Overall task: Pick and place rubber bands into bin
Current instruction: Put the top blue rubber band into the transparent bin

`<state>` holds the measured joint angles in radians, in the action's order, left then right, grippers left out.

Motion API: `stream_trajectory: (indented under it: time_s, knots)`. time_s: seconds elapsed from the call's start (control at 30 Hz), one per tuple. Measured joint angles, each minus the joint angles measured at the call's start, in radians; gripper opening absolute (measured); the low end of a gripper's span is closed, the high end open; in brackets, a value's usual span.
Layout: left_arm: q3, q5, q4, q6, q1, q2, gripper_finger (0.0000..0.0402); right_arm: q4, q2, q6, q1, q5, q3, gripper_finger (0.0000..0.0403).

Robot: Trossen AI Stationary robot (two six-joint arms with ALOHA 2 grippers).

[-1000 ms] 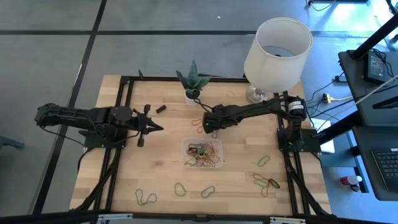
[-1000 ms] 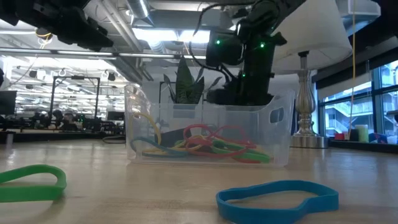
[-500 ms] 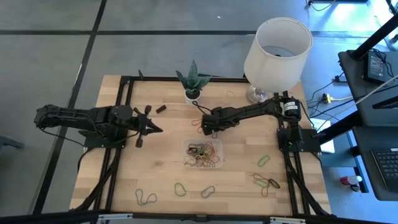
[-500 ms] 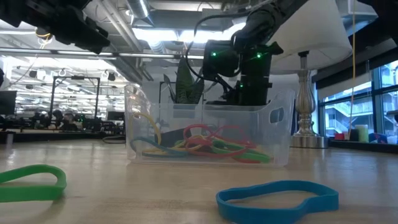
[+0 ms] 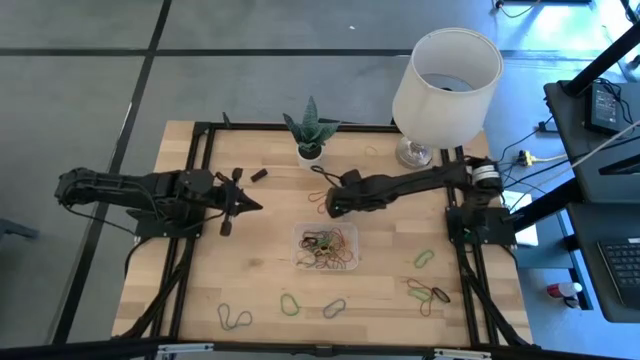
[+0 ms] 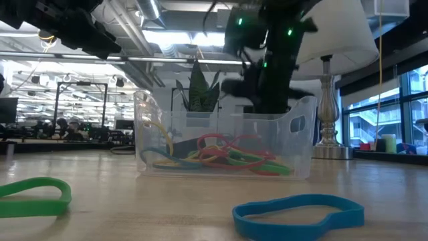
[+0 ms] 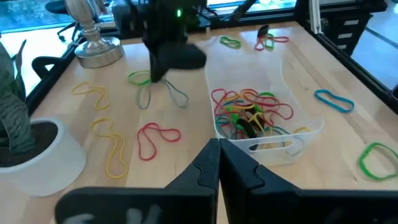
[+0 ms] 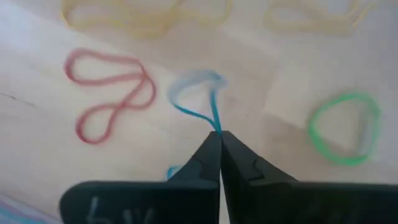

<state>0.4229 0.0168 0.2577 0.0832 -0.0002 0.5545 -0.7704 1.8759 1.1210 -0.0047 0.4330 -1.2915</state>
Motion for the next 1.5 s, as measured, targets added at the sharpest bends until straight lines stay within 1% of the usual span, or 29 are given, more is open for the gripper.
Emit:
stream_trajectory:
  time_s: [0.13,0.23,0.33,0.4,0.5,0.57,0.67,0.77,0.83,0.9,1.07,1.3,1.5]
  knots:
    - [0.001,-0.035,-0.02,-0.018,-0.039,0.008,0.0002,-0.018,-0.094,-0.002,0.038,0.096,0.0,0.0002]
    - [0.001,-0.105,-0.043,-0.035,-0.096,0.027,0.0002,-0.037,-0.152,-0.014,0.071,0.146,0.0,0.0002]
    - [0.001,-0.177,-0.071,-0.059,-0.165,0.054,0.0002,-0.017,-0.211,-0.075,0.116,0.195,0.0,0.0001]
    - [0.001,-0.225,-0.092,-0.087,-0.21,0.071,0.0002,-0.005,-0.243,-0.088,0.156,0.232,0.0,0.0001]
    - [0.001,-0.3,-0.129,-0.124,-0.27,0.1,0.0002,0.003,-0.275,-0.126,0.221,0.252,0.0,0.0001]
    - [0.001,-0.321,-0.156,-0.137,-0.302,0.113,0.0002,0.021,-0.283,-0.135,0.262,0.254,0.0,0.0]
    - [0.001,-0.328,-0.211,-0.159,-0.344,0.132,0.0002,0.065,-0.272,-0.138,0.322,0.256,0.0,0.0]
    - [0.001,-0.377,-0.25,-0.174,-0.385,0.151,0.0002,0.125,-0.246,-0.165,0.378,0.253,0.0,0.0]
    - [0.001,-0.414,-0.247,-0.175,-0.405,0.16,0.0002,0.163,-0.228,-0.171,0.404,0.251,0.0,0.0]
    - [0.001,-0.427,-0.25,-0.178,-0.418,0.171,0.0002,0.188,-0.207,-0.171,0.419,0.249,0.0,0.0]
    - [0.001,-0.438,-0.247,-0.218,-0.442,0.197,0.0002,0.203,-0.146,-0.151,0.435,0.19,-0.001,0.0]
    - [0.001,-0.447,-0.247,-0.28,-0.47,0.226,0.0002,0.201,-0.055,-0.055,0.434,0.115,-0.001,0.0003]
    - [0.001,-0.447,-0.247,-0.293,-0.492,0.231,0.0002,0.183,-0.032,-0.052,0.434,0.096,-0.001,0.0012]
